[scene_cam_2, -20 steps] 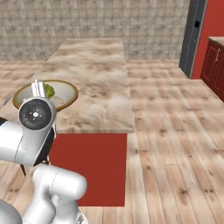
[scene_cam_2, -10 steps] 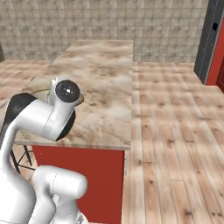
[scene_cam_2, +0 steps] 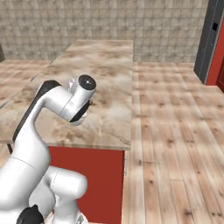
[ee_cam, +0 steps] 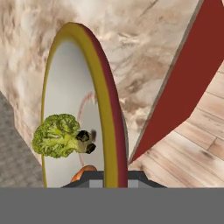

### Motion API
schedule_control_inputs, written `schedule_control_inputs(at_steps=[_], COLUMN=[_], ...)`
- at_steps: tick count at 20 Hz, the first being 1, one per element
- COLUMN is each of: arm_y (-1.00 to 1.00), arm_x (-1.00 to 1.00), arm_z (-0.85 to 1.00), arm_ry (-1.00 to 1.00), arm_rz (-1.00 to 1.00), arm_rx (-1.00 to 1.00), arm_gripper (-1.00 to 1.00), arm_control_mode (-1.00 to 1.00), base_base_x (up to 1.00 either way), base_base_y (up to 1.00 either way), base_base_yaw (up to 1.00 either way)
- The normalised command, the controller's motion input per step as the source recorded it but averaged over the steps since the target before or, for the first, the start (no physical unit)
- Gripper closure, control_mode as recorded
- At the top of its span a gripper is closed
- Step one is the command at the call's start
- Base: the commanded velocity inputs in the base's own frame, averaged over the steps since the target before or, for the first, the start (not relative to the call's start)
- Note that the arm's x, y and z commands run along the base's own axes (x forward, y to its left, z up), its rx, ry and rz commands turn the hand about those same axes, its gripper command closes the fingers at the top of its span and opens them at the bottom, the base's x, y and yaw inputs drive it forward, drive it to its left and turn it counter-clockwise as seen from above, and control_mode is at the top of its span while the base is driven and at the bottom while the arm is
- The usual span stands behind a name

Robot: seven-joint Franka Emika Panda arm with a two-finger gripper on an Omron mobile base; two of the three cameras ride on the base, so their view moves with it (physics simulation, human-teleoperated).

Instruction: The microwave is finished heating the shrimp and broccoli. Take the bowl containing the food and place it on the dining counter.

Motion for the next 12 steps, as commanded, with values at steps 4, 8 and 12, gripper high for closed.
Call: schedule_control_inputs(at_steps=[4, 8, 12], arm_y=[0.04, 0.15, 0.21], arm_x=[1.00, 1.00, 1.00], arm_z=[-0.66, -0.32, -0.21], arm_ry=[-0.05, 0.04, 0.03], arm_rz=[0.02, 0.00, 0.00], arm_rx=[0.00, 0.00, 0.00], arm_gripper=[1.00, 1.00, 1.00], arm_control_mode=[-1.00, -1.00, -1.00], base_base_x=[0.00, 0.00, 0.00], base_base_y=[0.00, 0.00, 0.00], base_base_yaw=[0.00, 0.00, 0.00])
